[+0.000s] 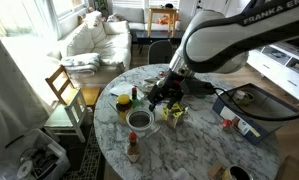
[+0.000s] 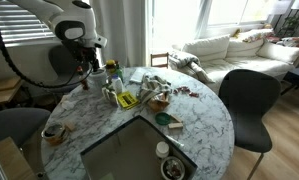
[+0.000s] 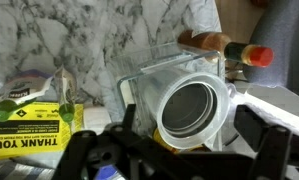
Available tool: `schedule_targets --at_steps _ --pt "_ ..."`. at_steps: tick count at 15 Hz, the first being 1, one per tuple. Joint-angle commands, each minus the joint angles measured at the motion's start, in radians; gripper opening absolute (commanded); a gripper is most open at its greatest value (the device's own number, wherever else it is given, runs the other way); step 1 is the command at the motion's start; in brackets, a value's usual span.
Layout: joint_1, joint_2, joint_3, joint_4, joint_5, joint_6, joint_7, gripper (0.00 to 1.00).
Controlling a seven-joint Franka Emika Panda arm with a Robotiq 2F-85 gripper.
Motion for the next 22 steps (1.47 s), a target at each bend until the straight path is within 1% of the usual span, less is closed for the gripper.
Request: schedule_targets --at_steps 1,4,7,8,9,10,11,12,14,15,18,19,22 --pt "0.004 0.1 0.023 0.075 0.011 0.01 0.019 1.0" --pt "0.013 0.153 0.025 0.118 -0.008 0.01 0.067 0.99" --pt "0.017 0.19 0.022 0.143 -0.004 0.017 0.118 0.84" --pt "0.019 0.2 0.017 0.147 -0.009 0.019 0.143 0.7" --pt "0.02 0.207 0.015 0.152 -0.01 0.021 0.163 0.69" --pt "0.019 0.214 0.016 0.157 -0.008 0.018 0.174 0.6" --pt "0.019 0.223 0.015 0.161 -0.009 0.017 0.184 0.56" --pt "0.018 0.229 0.015 0.164 -0.008 0.015 0.193 0.54" --pt "0.018 0.239 0.012 0.166 -0.011 0.012 0.215 0.33" --pt "0.017 0.241 0.01 0.165 -0.01 0.013 0.221 0.29" --pt "0.01 0.232 0.007 0.156 0.0 0.019 0.236 0.05" --pt "0.008 0.224 0.006 0.151 0.002 0.02 0.236 0.0" --pt "-0.013 0.193 0.018 0.143 0.026 0.015 0.2 0.01"
